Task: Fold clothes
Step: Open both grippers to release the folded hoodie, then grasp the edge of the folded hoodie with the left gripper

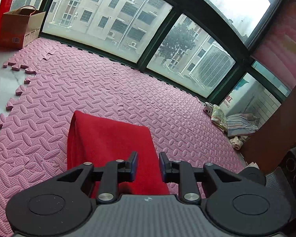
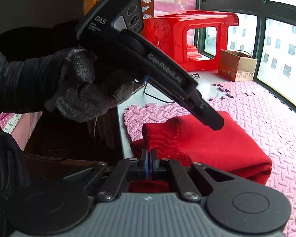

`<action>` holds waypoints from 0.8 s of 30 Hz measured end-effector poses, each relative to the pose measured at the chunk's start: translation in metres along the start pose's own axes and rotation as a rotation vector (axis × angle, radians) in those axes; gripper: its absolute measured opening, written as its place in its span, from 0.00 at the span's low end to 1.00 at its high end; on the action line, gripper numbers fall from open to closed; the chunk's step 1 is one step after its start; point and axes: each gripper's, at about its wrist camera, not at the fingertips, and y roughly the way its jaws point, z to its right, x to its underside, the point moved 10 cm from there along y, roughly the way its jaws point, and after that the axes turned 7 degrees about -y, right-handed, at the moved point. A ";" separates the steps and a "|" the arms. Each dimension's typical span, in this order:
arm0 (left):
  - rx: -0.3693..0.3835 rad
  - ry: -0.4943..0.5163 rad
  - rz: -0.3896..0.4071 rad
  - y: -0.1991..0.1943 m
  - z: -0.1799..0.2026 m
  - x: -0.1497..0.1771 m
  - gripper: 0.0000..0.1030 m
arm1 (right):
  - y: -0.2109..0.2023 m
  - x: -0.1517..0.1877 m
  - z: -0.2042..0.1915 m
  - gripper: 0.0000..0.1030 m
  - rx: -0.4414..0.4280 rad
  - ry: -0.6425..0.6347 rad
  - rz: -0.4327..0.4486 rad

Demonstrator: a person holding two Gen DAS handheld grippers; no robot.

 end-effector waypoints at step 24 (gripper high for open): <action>-0.004 -0.025 -0.087 0.003 -0.009 0.062 0.26 | 0.017 0.023 0.081 0.11 0.192 0.205 -0.053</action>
